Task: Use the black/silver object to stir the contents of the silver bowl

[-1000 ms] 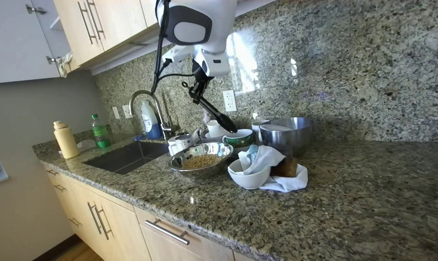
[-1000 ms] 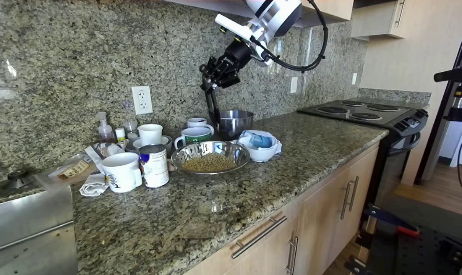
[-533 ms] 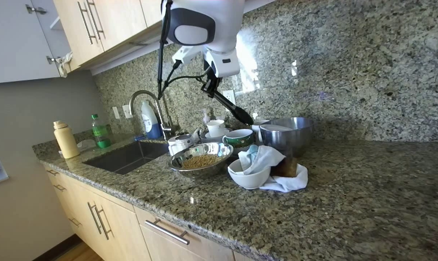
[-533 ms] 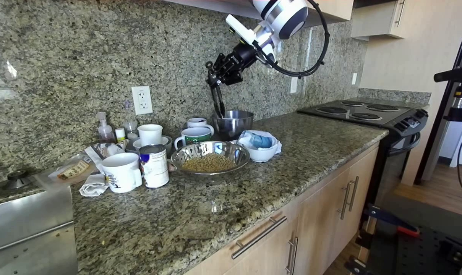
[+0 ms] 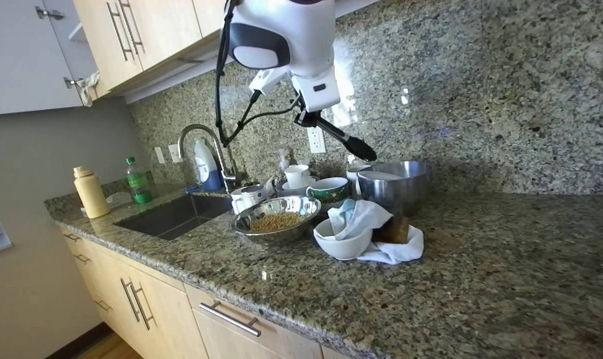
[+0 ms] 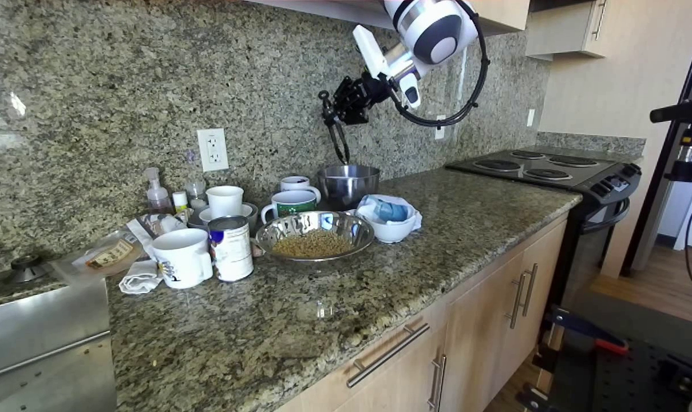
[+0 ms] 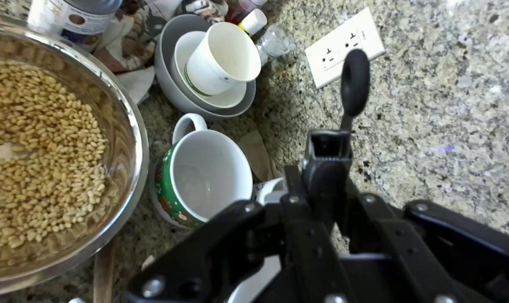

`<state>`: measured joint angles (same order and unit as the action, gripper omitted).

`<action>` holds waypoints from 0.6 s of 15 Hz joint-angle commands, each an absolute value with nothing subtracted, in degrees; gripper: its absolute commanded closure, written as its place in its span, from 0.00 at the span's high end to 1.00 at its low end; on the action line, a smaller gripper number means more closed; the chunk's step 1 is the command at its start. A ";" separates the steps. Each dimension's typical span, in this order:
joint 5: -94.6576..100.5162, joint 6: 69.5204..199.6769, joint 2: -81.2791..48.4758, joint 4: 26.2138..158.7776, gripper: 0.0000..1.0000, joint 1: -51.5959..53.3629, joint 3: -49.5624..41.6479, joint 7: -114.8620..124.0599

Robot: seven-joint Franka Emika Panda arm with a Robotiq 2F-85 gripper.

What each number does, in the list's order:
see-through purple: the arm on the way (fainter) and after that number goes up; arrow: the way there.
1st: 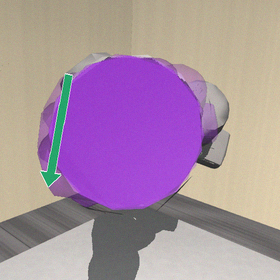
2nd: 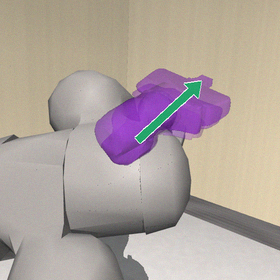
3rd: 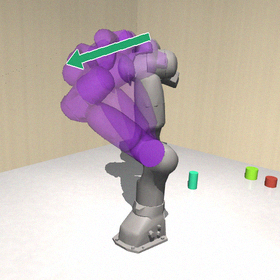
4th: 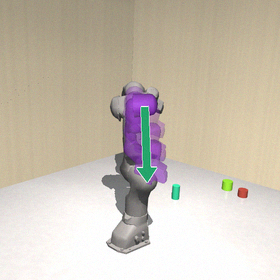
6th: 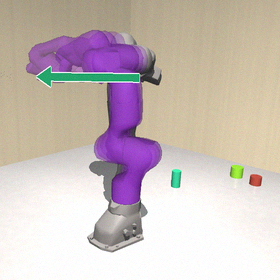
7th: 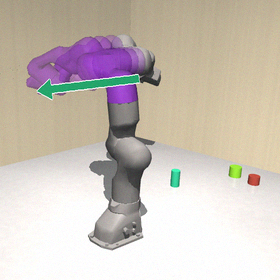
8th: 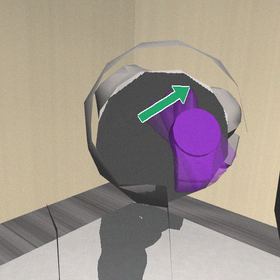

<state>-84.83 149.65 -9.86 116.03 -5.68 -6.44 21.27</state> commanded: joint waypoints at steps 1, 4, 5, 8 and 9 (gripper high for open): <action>-90.92 153.61 -9.18 117.31 0.05 -5.48 -6.10 16.51; -94.15 154.72 -10.52 117.39 0.05 -5.24 -6.02 14.19; -94.79 155.03 -11.05 117.41 0.05 -5.09 -5.97 13.84; -95.93 155.27 -12.54 117.47 0.05 -4.85 -5.90 13.10; -96.34 155.34 -12.94 117.51 0.05 -4.78 -5.90 12.99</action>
